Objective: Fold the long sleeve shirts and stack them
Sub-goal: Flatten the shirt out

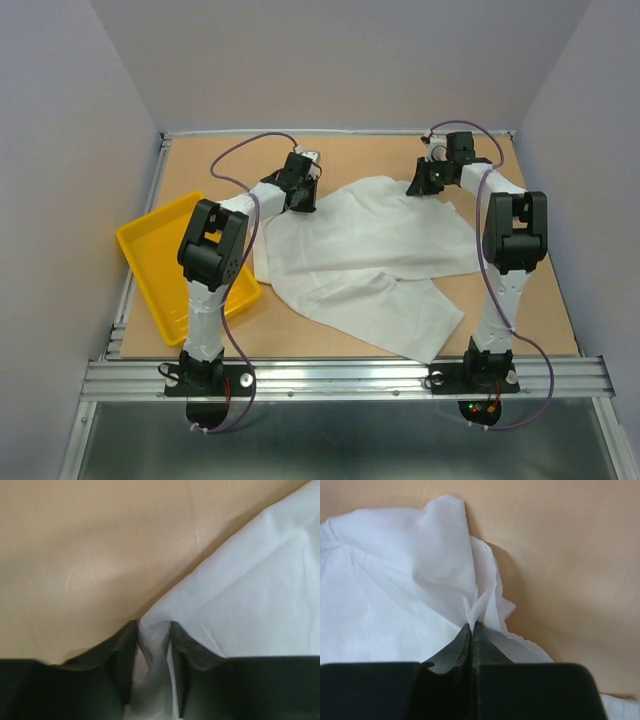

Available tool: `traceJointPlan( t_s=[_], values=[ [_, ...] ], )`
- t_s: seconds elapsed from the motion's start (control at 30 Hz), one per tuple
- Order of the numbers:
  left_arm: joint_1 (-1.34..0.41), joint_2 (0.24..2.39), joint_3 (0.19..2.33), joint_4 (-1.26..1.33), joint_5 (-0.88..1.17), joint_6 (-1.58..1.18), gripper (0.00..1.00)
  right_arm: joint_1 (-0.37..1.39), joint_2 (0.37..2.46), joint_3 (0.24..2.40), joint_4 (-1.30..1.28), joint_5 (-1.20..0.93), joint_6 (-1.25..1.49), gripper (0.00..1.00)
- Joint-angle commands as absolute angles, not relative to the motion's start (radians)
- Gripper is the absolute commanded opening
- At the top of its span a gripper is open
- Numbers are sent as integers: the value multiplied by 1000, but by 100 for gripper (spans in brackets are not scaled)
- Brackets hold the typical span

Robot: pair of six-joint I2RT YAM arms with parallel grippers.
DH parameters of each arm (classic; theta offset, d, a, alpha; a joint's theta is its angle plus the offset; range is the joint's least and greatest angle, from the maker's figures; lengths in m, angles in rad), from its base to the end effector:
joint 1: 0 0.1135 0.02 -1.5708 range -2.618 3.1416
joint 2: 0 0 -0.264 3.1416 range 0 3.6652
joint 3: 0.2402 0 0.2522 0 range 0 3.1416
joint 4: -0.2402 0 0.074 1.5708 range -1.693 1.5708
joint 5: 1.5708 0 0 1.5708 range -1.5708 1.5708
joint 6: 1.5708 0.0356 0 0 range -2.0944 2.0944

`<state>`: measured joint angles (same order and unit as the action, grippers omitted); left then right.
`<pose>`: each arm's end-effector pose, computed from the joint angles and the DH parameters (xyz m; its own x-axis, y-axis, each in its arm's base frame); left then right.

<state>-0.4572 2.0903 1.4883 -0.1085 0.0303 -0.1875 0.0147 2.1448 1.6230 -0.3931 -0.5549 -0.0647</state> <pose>0.4213 -0.2084 0.1819 -0.6611 0.1176 -0.7411 0.3447 0.9249 -0.1607 0.4689 0.0256 0.1825 -0.7692 -0.0663 -0.6356 -0.3843 0.8426 0.3772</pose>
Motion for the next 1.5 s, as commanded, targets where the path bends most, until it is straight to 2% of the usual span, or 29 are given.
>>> traceJointPlan(
  t_s=[0.0,0.07,0.13,0.2,0.33,0.37,0.4,0.43,0.47,0.5,0.57,0.6,0.63,0.67,0.7,0.73,0.77,0.9,1.0,1.1,1.3,1.4,1.47],
  values=[
    [-459,2008,1546,-115,51,-132,27,32,1988,1660,-374,-485,-100,1],
    [-459,1933,1543,-103,22,-103,15,34,1884,1644,-373,-391,-107,1],
    [-463,1846,1523,-81,-29,-78,13,37,1809,1629,-373,-321,-109,1],
    [-491,1755,1476,-69,-102,-68,7,41,1697,1588,-371,-278,-107,1],
    [-573,1631,1335,-61,-277,-89,12,70,1513,1406,-365,-273,-51,1],
    [-621,1611,1265,-75,-308,-156,13,78,1437,1306,-361,-256,-5,3],
    [-639,1589,1225,-86,-328,-216,15,86,1436,1305,-362,-256,29,3],
    [-655,1544,1183,-115,-351,-274,23,98,1358,1181,-362,-235,61,3],
    [-687,1519,1136,-118,-344,-373,25,101,1320,1125,-362,-230,152,4],
    [-705,1490,1033,-115,-344,-412,26,100,1280,1056,-362,-218,200,9],
    [-747,1405,947,-117,-347,-468,43,101,1154,878,-374,-224,291,19],
    [-787,1381,880,-115,-339,-495,50,101,1113,830,-377,-256,332,30],
    [-802,1332,852,-117,-322,-508,60,101,1082,790,-386,-299,351,50],
    [-810,1309,827,-120,-307,-515,71,100,1033,723,-414,-316,371,55],
    [-818,1287,792,-127,-284,-538,76,101,1013,700,-425,-354,391,63],
    [-818,1244,781,-139,-278,-544,79,101,999,681,-436,-357,397,67],
    [-818,1223,773,-143,-272,-548,85,101,977,672,-458,-353,408,68],
    [-818,1132,791,-141,-275,-528,88,100,980,765,-477,-308,384,71],
    [-801,1134,868,-150,-319,-511,88,100,1061,888,-480,-284,342,71],
    [-752,1193,932,-155,-333,-505,89,101,1163,995,-480,-285,293,71],
    [-661,1353,1025,-124,-276,-469,89,120,1371,1132,-479,-481,207,72],
    [-615,1420,1042,-127,-270,-485,89,199,1458,1210,-479,-489,140,73],
    [-565,1442,1034,-114,-272,-511,89,253,1505,1274,-477,-500,105,78]
  ],
)
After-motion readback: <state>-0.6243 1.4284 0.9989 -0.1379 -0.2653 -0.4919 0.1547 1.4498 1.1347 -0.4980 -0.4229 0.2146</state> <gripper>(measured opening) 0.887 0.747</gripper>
